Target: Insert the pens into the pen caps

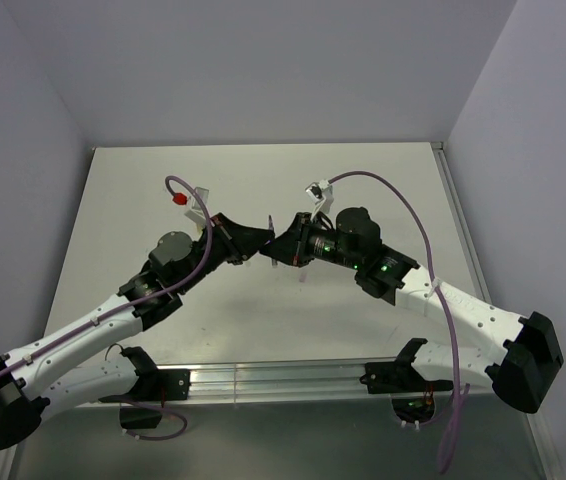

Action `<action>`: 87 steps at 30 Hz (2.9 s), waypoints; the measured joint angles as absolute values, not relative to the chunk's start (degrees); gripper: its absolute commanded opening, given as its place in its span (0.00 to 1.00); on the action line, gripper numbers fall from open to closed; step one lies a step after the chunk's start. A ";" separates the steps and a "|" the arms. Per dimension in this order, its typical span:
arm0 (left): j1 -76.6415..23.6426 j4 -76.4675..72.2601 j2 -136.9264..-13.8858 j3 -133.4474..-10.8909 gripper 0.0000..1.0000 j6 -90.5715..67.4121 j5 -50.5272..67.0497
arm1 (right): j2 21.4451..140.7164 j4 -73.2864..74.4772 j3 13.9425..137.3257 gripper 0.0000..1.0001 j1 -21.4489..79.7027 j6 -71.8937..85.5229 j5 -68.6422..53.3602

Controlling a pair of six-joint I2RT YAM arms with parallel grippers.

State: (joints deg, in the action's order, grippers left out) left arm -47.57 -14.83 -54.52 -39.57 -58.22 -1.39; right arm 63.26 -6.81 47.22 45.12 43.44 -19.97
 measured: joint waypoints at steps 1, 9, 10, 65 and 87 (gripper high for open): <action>-47.57 -14.94 -54.48 -39.57 0.00 -58.17 -1.43 | 63.26 -6.81 47.20 0.13 45.06 43.64 -19.88; -47.97 -15.05 -54.46 -39.57 0.23 -57.08 -2.15 | 63.24 -6.81 47.05 0.00 45.06 43.81 -19.35; -48.10 -14.92 -54.46 -39.57 0.28 -56.75 -2.42 | 63.20 -6.83 46.89 0.00 45.08 43.77 -19.20; -58.33 22.09 -111.50 -76.31 0.53 -36.60 -17.54 | 26.33 29.61 33.21 0.00 30.37 40.97 -1.04; -58.30 25.15 -118.08 -83.07 0.42 -33.01 -18.44 | 25.04 30.96 33.19 0.00 30.35 40.73 -1.04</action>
